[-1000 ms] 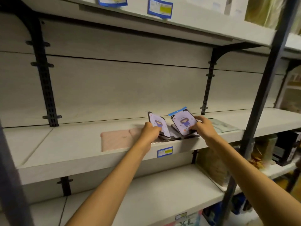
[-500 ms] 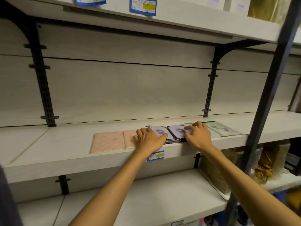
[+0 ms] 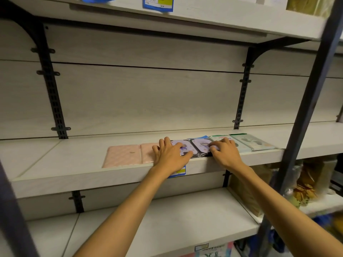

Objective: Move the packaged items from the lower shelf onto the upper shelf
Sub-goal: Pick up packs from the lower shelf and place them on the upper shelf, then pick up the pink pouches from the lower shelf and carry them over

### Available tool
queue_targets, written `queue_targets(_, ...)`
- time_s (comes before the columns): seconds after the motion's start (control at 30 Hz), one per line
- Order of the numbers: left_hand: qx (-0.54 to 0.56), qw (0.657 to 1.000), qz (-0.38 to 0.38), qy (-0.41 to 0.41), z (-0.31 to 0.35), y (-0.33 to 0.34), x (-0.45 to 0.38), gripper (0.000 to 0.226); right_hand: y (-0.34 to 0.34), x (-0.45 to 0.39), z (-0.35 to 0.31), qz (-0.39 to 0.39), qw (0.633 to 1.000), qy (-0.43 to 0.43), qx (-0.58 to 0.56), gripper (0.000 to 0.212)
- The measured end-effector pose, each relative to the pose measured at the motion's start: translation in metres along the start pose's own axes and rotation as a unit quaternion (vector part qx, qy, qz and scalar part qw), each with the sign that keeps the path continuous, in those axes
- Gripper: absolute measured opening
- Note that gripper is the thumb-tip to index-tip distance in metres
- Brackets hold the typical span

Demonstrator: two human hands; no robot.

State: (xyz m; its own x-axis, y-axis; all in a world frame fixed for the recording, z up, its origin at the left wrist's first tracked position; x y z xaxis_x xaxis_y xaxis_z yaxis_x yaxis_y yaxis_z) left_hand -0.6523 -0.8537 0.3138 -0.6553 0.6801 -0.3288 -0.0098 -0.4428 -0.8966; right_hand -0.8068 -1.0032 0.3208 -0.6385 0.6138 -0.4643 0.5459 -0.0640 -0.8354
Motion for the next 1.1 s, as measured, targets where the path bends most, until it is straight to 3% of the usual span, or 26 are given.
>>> queue_targets(0.2, 0.032, 0.997, 0.064, 0.028, -0.005, -0.027, 0.016, 0.058, -0.025, 0.009, -0.028, 0.049, 0.997, -0.051, -0.006, 0.035)
queue_targets(0.43, 0.095, 0.993, 0.076, 0.008, -0.058, -0.065, 0.060, 0.043, -0.021, 0.037, -0.126, 0.061, 0.974, -0.185, -0.112, 0.029)
queue_targets(0.63, 0.110, 0.990, 0.087, -0.023, -0.132, -0.099, 0.115, 0.041, 0.015, 0.072, -0.223, 0.038, 0.950, -0.267, -0.154, 0.029)
queue_targets(1.1, 0.131, 0.985, 0.090, -0.062, -0.357, -0.166, 0.245, 0.033, 0.106, 0.176, -0.476, -0.030, 0.918, -0.340, -0.202, 0.033)
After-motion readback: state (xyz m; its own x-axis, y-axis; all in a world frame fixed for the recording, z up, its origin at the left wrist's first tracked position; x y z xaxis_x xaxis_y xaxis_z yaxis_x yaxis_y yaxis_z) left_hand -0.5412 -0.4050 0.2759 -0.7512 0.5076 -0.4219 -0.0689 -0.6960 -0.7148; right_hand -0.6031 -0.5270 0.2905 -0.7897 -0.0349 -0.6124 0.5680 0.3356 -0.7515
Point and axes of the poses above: each hand's wrist, its own x-axis away from the middle knuckle, its own y-axis out of the palm, z = x × y, the point moved 10 cm from there along -x, towards the middle knuckle, and after that the axes turned 8 degrees about -y, right-handed, at the moved point
